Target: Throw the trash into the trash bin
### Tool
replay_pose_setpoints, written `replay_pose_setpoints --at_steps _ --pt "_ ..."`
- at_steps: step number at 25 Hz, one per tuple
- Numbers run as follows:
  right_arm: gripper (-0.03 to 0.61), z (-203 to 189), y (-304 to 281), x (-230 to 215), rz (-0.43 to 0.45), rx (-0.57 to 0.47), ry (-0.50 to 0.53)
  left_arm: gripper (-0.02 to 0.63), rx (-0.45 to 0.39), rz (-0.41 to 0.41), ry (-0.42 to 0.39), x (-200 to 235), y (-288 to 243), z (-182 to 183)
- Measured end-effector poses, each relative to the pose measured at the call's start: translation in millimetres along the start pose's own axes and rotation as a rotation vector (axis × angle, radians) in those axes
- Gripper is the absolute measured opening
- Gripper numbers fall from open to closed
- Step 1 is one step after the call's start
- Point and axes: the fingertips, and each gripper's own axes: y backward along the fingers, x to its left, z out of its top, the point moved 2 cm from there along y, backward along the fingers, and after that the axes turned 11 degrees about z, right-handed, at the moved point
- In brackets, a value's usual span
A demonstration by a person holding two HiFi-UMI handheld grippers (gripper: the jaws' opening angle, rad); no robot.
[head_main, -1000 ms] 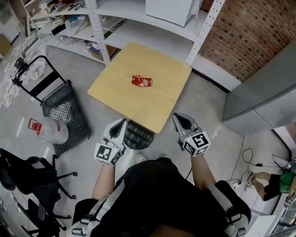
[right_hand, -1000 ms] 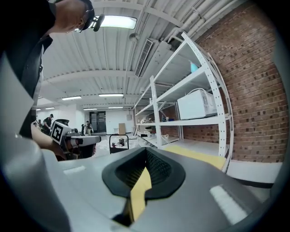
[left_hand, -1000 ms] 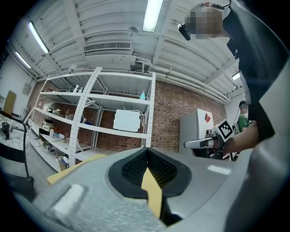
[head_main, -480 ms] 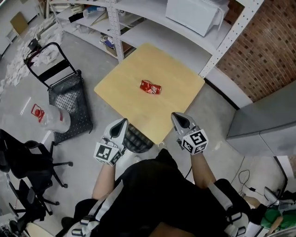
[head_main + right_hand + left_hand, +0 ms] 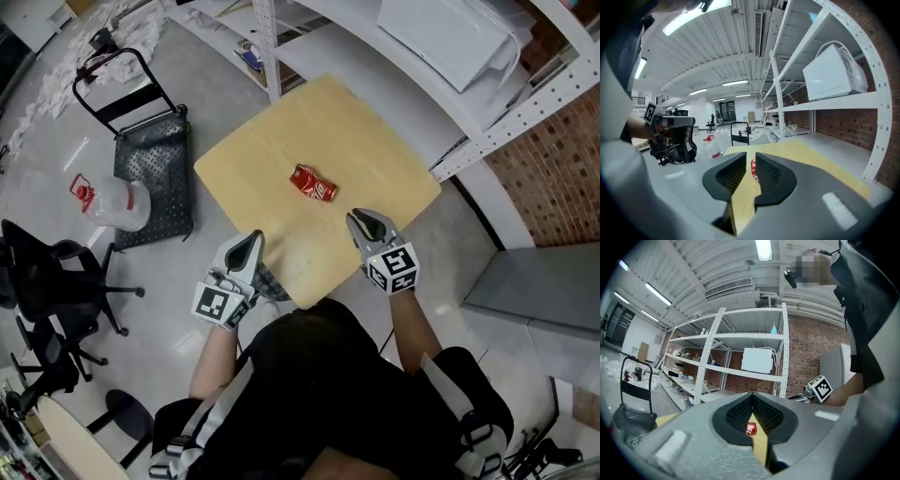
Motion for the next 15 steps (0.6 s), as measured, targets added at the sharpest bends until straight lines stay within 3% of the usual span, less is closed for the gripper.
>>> replay_pose_setpoints --at_steps 4,11,15 --pt "0.121 -19.2 -28.5 -27.9 0.064 0.066 -0.008 0.000 0.020 0.061 0.017 -4.4 -17.5 -11.7" --pt "0.310 -57.9 -86.8 -56.1 0.146 0.219 0.039 0.000 0.058 0.182 0.051 -1.5 -17.1 -30.6" --pt "0.342 -78.2 -114.7 -65.8 0.188 0.305 0.085 0.000 0.072 0.254 0.052 4.7 -6.2 -32.6"
